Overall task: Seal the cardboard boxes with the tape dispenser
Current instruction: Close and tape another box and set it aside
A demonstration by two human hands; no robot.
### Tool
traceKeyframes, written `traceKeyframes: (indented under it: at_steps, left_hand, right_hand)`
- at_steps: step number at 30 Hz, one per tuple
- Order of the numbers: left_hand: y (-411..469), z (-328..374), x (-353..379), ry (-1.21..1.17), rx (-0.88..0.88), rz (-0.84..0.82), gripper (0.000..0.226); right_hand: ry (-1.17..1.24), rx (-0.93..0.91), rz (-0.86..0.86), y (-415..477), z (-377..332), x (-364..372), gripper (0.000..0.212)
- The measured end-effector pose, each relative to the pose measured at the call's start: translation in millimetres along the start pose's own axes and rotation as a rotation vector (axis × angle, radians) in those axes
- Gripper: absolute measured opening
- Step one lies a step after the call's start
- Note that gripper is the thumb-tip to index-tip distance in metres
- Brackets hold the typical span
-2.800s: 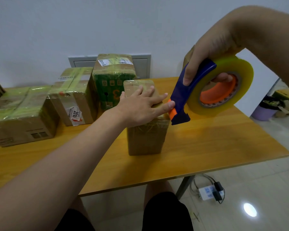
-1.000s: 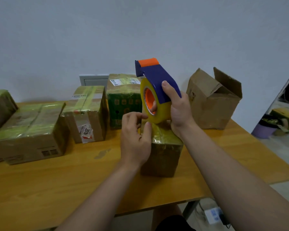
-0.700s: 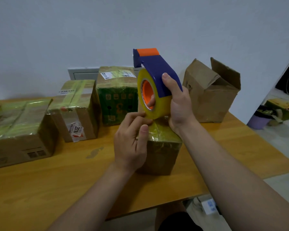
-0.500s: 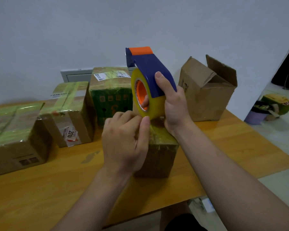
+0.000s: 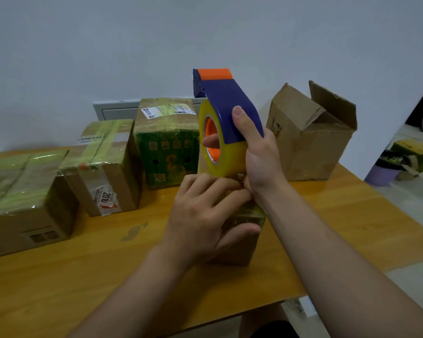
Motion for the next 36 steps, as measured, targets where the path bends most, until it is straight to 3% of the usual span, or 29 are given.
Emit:
traceKeyframes:
  at_steps: [3,9,17,24,36]
  left_hand:
    - [-5.1,-12.4,-5.5,-0.176,0.005,-0.133,0.046]
    - [4.4,-28.3,-10.3,-0.603,-0.265,-0.145,0.039]
    - [2.5,-16.8,-12.6,-0.369,-0.17,-0.176,0.039]
    - [21.4,19.3,-11.6,-0.013,-0.286,-0.173,0.045]
    - [36.5,51.5,6.7,0.189,-0.424,-0.059,0.023]
  right_hand:
    - [0.046,0.017,-0.001,-0.8,0.5,-1.9,0.033]
    - [0.08,0.015,0.023,-2.0,-1.1,-3.2,0.031]
    - [0.169,-0.008,0.049,0.7,-0.4,-9.5,0.033]
    - [0.161,0.014,0.079,-1.3,1.8,-11.8,0.027]
    - [0.054,0.075,0.065,-5.6,-8.3,-20.2,0.029]
Point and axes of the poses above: each hand's wrist, its own y-axis towards the middle knuckle, its own x-axis out of the palm, z = x × y, the point moved 4 cm from there along y, towards the middle knuckle, and after that the axes turned 6 degrees about x, right-handed, at the moved point
